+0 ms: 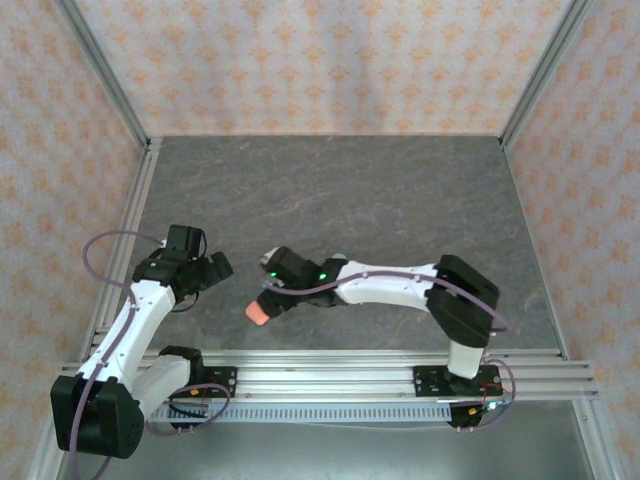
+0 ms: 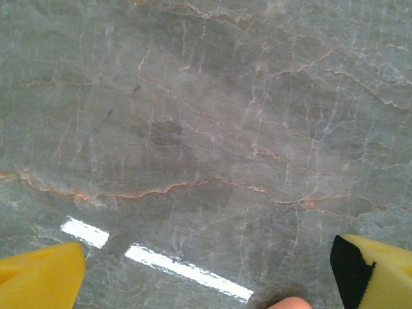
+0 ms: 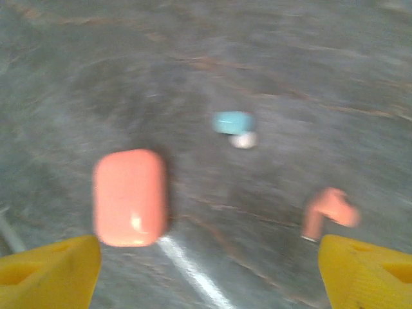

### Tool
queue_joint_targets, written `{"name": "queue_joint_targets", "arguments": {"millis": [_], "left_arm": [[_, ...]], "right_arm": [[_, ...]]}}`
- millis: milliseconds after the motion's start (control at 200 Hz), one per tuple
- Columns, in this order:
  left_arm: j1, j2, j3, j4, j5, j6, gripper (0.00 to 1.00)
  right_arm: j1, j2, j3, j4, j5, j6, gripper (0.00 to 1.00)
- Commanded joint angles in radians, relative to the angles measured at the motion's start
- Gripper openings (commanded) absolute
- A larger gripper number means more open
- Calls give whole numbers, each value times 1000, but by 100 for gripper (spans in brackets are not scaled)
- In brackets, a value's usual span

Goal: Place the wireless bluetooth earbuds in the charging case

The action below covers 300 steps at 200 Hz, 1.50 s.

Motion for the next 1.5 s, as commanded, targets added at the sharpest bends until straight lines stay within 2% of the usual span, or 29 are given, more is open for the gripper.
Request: {"name": "queue_joint_targets", "arguments": {"millis": [0, 345, 535, 736, 996, 1151, 1296, 1496], "left_arm": [[-6, -23, 38, -83, -22, -51, 100], [-5, 12, 78, -113, -5, -18, 100], [-5, 34, 66, -98, -13, -16, 100], [-5, 43, 49, -88, -21, -19, 100], [-5, 40, 70, -104, -73, 12, 100], [-5, 67, 74, -108, -106, 15, 100], [-6, 77, 72, -105, -99, 23, 100], [-6, 7, 53, -70, -66, 68, 100]], "right_arm": [[45, 91, 99, -142, -5, -68, 84], [65, 208, 221, -233, -7, -81, 81], [66, 272, 287, -289, -27, -92, 87], [66, 313, 319, -307, -33, -103, 87], [42, 333, 323, -281, -68, -94, 79], [31, 356, 344, -292, -80, -98, 70], [31, 350, 335, -284, -81, -109, 63], [30, 276, 247, -201, -52, -124, 54]]}}
